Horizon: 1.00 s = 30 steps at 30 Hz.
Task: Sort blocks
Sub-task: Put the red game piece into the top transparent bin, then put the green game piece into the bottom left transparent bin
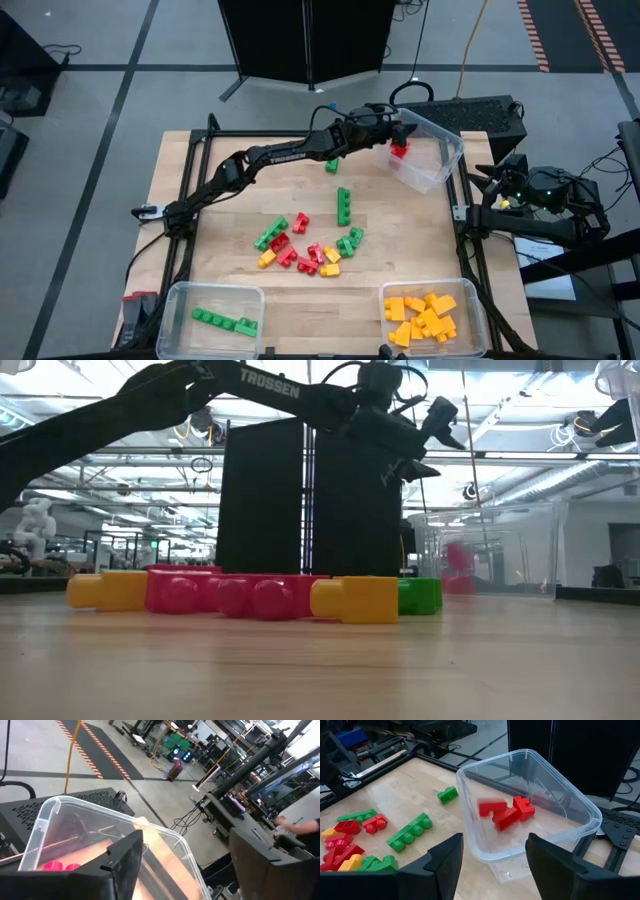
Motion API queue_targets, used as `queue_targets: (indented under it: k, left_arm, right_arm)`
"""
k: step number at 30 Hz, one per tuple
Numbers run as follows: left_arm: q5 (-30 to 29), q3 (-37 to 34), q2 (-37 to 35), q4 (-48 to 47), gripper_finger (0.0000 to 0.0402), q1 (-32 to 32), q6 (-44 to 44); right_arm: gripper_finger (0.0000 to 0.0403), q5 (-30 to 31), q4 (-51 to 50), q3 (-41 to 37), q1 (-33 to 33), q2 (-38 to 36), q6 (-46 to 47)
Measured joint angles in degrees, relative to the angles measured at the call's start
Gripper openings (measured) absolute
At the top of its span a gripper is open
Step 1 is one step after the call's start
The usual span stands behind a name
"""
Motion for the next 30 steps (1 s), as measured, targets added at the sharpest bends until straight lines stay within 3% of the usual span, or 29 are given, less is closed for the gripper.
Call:
queue_targets:
  k: [5,8,11,13,16,19,21,23,27,30]
  left_arm:
    - [1.6,0.0,0.0,6.3,0.0250,0.0,-0.1]
    - [8.1,0.0,-1.2,10.9,0.0250,-0.3,-0.1]
    - [15.1,-0.1,-5.6,7.9,0.0250,-1.0,2.1]
    - [18.0,-0.1,-10.0,0.7,0.0250,-1.6,8.2]
    - [18.1,0.0,-17.4,-15.4,0.0250,-2.8,24.3]
    - [13.5,0.1,-23.3,-32.3,0.0250,-5.5,39.3]
    - [9.6,0.2,-25.5,-42.9,0.0250,-7.2,44.2]
    - [7.7,0.0,-26.0,-52.5,0.0250,-8.0,43.3]
    - [6.1,-0.3,-24.8,-67.3,0.0250,-9.1,32.7]
    - [0.5,-0.2,-23.7,-77.8,0.0250,-11.8,28.4]
  right_arm:
    - [0.0208,0.0,0.0,0.0,0.0,0.0,0.0]
    - [0.0208,0.0,0.0,0.0,0.0,0.0,0.0]
    - [0.0208,0.0,0.0,0.0,0.0,0.0,0.0]
    - [0.0208,0.0,0.0,0.0,0.0,0.0,0.0]
    - [0.0208,0.0,0.0,0.0,0.0,0.0,-0.2]
    - [0.0208,0.0,0.0,0.0,0.0,0.0,-0.3]
    - [0.0208,0.0,0.0,0.0,0.0,0.0,-0.8]
    - [0.0208,0.0,0.0,0.0,0.0,0.0,-1.2]
    - [0.0208,0.1,0.0,0.0,0.0,0.0,-1.3]
    - [0.0208,0.1,0.0,0.0,0.0,0.0,-1.3]
